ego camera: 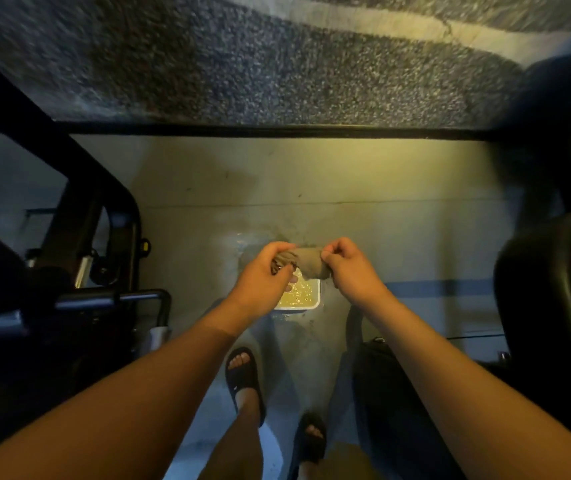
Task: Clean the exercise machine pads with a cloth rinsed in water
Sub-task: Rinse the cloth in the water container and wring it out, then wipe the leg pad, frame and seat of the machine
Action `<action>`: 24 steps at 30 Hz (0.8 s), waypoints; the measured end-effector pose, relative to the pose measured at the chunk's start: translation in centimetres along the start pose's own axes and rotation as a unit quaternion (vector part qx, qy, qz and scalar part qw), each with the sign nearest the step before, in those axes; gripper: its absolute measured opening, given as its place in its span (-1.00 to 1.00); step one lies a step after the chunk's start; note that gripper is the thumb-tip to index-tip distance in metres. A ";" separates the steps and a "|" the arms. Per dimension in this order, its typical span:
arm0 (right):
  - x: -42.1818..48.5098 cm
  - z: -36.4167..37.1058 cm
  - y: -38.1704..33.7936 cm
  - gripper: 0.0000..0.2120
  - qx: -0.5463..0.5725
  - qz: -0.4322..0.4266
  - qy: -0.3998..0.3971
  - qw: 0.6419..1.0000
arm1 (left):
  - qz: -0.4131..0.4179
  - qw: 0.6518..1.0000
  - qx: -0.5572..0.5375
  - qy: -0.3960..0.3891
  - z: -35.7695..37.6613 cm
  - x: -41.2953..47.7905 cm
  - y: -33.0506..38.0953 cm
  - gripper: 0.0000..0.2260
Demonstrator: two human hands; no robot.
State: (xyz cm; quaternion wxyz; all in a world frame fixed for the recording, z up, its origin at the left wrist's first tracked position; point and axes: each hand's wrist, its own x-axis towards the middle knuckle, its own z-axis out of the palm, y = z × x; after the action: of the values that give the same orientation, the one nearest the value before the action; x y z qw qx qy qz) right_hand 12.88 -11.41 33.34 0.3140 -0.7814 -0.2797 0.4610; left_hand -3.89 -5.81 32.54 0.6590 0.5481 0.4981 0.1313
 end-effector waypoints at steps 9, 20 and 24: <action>-13.4 -3.0 -3.5 -0.85 0.130 -0.103 -0.019 0.986 | -0.059 0.955 -0.288 0.031 2.0 -10.4 7.2 -0.56; -27.7 -6.4 -3.8 -0.80 0.033 -0.164 0.008 0.986 | -0.011 0.978 -0.209 0.012 3.9 -27.1 10.8 -0.65; -30.4 -5.7 -4.2 -0.79 0.095 -0.132 -0.024 0.986 | -0.012 0.984 -0.166 0.057 3.4 -30.6 10.8 -0.67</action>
State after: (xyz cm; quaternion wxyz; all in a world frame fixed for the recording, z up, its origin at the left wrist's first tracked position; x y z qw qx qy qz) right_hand 4.62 -32.12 55.19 0.4385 -0.6927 -0.3430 0.4586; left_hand -11.53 -25.91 57.10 0.7129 0.4165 0.5125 0.2359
